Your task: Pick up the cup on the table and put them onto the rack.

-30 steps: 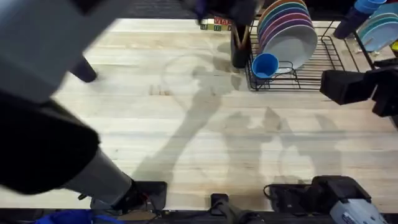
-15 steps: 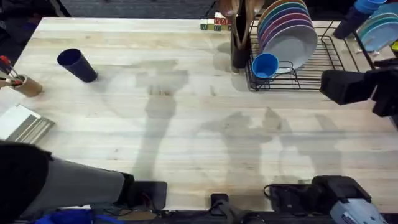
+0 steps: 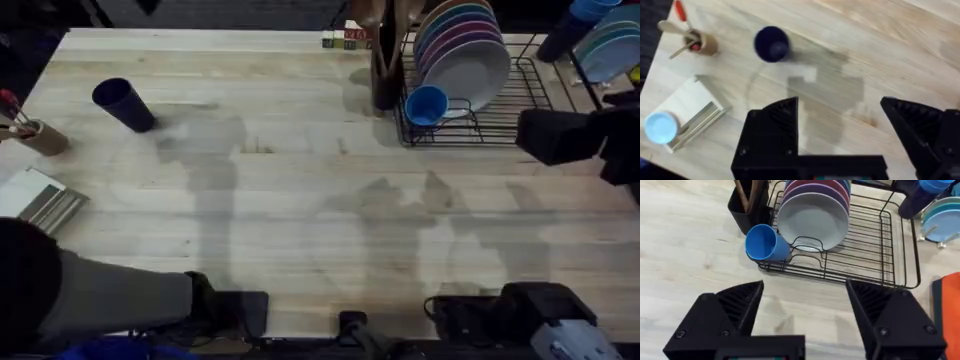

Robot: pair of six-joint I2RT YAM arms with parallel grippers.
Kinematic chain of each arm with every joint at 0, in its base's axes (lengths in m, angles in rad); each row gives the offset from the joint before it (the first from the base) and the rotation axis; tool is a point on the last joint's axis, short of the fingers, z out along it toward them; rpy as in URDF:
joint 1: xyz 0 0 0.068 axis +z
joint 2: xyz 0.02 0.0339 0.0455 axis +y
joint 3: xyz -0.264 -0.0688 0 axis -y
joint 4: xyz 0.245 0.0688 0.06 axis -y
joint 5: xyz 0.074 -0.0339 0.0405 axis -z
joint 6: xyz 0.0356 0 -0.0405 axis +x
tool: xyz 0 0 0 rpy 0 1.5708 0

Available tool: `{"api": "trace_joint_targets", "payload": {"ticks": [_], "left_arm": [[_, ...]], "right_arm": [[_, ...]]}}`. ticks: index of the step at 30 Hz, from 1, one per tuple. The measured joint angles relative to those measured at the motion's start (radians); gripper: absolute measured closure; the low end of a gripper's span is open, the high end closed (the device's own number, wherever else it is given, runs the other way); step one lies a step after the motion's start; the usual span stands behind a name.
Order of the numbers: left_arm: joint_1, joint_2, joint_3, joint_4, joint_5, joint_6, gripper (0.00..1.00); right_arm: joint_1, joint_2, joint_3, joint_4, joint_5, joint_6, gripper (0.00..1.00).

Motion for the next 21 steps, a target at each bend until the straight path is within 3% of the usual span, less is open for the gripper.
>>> {"api": "trace_joint_targets", "payload": {"ticks": [5, 8, 21], "left_arm": [[0.089, 0.0, 0.0, 0.0, 0.0, 0.0, 0.008], [0.119, 0.008, 0.0, 0.0, 0.0, 0.0, 0.008], [0.153, 0.192, 0.0, 0.002, 0.0, 0.0, 0.008]], "right_arm": [[0.0, 0.0, 0.0, 0.003, 0.0, 0.0, 0.005], [0.0, 0.0, 0.0, 0.022, 0.0, 0.0, 0.005], [0.0, 0.0, 0.0, 0.045, 0.0, 0.0, 0.005]]}}
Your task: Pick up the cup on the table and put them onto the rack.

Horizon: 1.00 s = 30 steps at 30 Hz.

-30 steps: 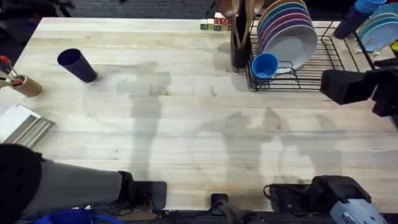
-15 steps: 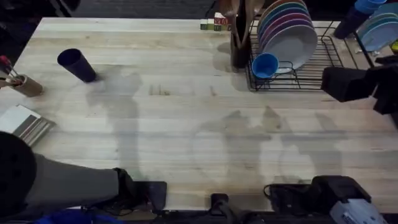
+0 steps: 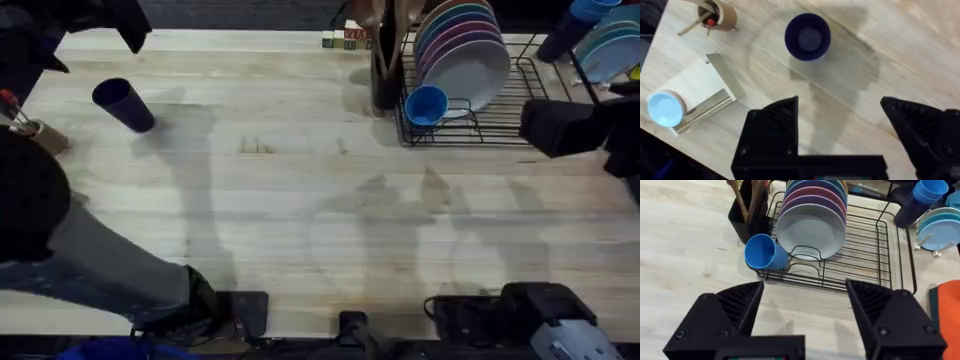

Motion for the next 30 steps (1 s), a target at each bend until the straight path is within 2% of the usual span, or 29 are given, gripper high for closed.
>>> {"api": "trace_joint_targets", "payload": {"ticks": [12, 18, 30], "left_arm": [[0.0, 0.096, 0.0, 0.119, 0.0, 0.0, 0.008], [0.0, 0.125, 0.0, 0.13, 0.0, 0.0, 0.006], [0.0, 0.269, 0.0, 0.15, 0.001, 0.001, 0.008]], "right_arm": [[0.0, 0.0, 0.0, 0.0, 0.0, 0.0, 0.005], [0.0, 0.0, 0.0, 0.0, 0.0, 0.0, 0.005], [0.0, 0.0, 0.0, 0.0, 0.0, 0.0, 0.005]]}}
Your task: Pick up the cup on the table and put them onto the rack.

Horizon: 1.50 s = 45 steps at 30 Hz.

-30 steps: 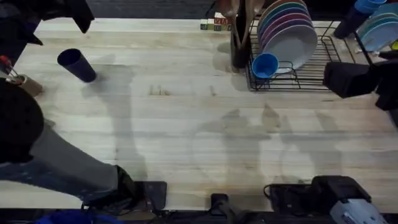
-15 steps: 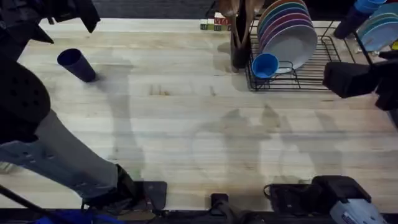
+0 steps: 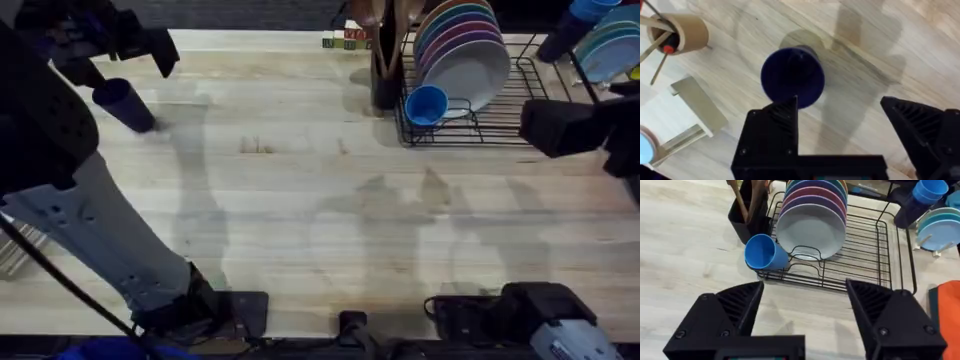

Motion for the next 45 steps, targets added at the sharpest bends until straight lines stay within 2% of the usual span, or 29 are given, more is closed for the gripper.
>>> {"api": "trace_joint_targets", "payload": {"ticks": [16, 27, 30, 35, 36, 39, 41, 45], "left_arm": [[0.0, 0.054, 0.0, 0.044, 0.0, 0.0, 0.007], [0.0, 0.095, 0.0, 0.036, 0.003, 0.0, 0.023], [0.0, 0.11, 0.0, 0.036, 0.005, 0.001, 0.098], [0.0, 0.111, 0.0, 0.035, 0.007, 0.004, 0.492], [0.0, 0.111, 0.0, 0.034, 0.007, 0.003, 0.62], [0.0, 0.111, 0.0, 0.032, 0.006, 0.005, 0.896], [0.0, 0.109, 0.002, 0.029, -0.012, 0.01, 0.952], [0.006, 0.107, 0.006, 0.026, -0.012, 0.01, 0.957]], "right_arm": [[0.0, 0.0, 0.0, 0.0, 0.0, 0.0, 0.005], [0.0, 0.0, 0.0, 0.0, 0.0, 0.0, 0.005], [0.0, 0.0, 0.0, 0.0, 0.0, 0.0, 0.005], [0.0, 0.0, 0.0, 0.0, 0.0, 0.0, 0.005], [0.0, 0.0, 0.0, 0.0, 0.0, 0.0, 0.005], [0.0, 0.0, 0.0, 0.0, 0.0, 0.0, 0.005], [0.0, 0.0, 0.0, 0.0, 0.0, 0.0, 0.005], [0.0, 0.0, 0.0, 0.0, 0.0, 0.0, 0.005]]}}
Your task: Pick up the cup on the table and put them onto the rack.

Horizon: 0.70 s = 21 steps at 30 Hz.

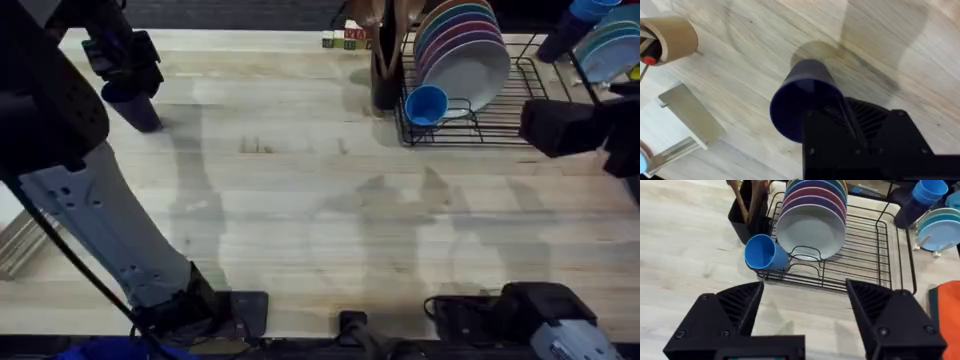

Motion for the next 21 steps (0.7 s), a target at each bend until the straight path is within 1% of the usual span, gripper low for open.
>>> {"api": "trace_joint_targets", "payload": {"ticks": [7, 15, 18, 21], "left_arm": [[0.0, 0.0, 0.003, -0.037, 0.0, 0.0, 0.958], [-0.004, -0.007, 0.005, -0.092, 0.012, 0.0, 0.958], [-0.017, -0.017, 0.005, -0.095, 0.013, 0.0, 0.958], [-0.042, -0.041, 0.005, -0.096, 0.015, 0.004, 0.958]], "right_arm": [[0.0, 0.0, 0.0, 0.005, 0.0, -0.018, 0.005], [0.0, 0.0, 0.0, 0.087, 0.003, -0.074, 0.005], [0.0, 0.0, 0.0, 0.1, 0.004, -0.085, 0.005], [0.0, 0.0, 0.0, 0.099, 0.005, -0.101, 0.005]]}}
